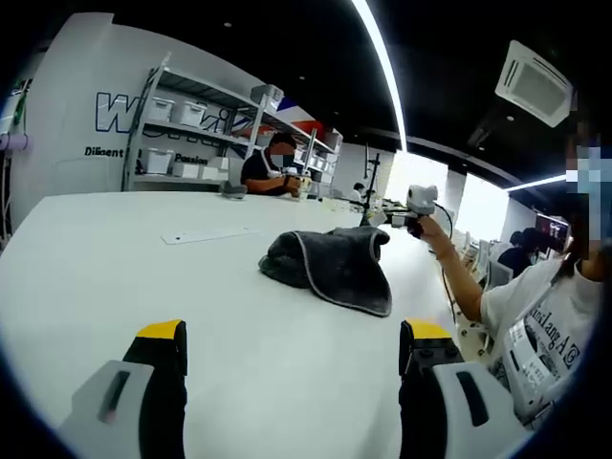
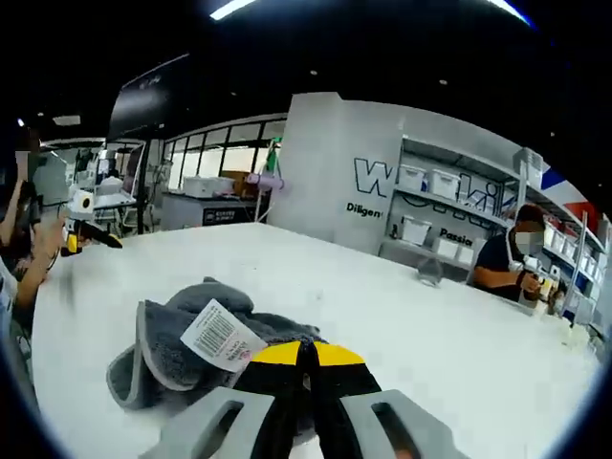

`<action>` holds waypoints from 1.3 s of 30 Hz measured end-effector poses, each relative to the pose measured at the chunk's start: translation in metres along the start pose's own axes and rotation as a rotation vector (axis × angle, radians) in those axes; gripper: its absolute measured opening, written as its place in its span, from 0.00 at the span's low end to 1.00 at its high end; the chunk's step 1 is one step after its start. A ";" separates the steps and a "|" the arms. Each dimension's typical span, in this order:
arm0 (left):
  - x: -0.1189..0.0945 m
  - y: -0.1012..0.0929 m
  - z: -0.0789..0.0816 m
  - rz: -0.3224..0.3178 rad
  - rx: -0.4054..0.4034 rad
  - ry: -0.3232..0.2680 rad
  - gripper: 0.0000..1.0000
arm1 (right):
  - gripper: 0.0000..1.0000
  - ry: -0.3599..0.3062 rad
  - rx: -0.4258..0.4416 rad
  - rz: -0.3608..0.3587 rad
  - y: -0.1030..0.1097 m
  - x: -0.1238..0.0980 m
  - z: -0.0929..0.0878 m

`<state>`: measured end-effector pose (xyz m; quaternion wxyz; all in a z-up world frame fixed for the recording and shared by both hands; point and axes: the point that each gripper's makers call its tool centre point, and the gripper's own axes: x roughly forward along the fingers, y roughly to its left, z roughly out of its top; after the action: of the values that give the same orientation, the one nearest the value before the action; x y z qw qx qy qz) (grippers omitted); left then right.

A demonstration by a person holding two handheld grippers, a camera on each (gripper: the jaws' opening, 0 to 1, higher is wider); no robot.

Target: Fold the towel on the table until its edges align and the towel forms a compact rectangular stack.

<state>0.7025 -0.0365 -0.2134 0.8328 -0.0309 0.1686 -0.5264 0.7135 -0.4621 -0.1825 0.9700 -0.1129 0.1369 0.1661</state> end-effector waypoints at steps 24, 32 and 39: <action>0.005 -0.003 -0.010 -0.005 0.002 0.033 0.97 | 0.40 0.306 -0.054 -0.033 -0.003 -0.003 -0.086; 0.006 0.000 -0.010 -0.001 -0.002 0.036 0.97 | 0.51 0.304 -0.123 -0.058 -0.002 -0.040 -0.050; 0.007 0.001 -0.012 -0.001 0.000 0.049 0.97 | 0.81 0.100 0.000 0.063 0.035 -0.026 -0.001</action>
<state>0.7022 -0.0411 -0.2271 0.8280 -0.0182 0.1891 -0.5275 0.6772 -0.4383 -0.1814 0.9562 -0.1167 0.1889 0.1909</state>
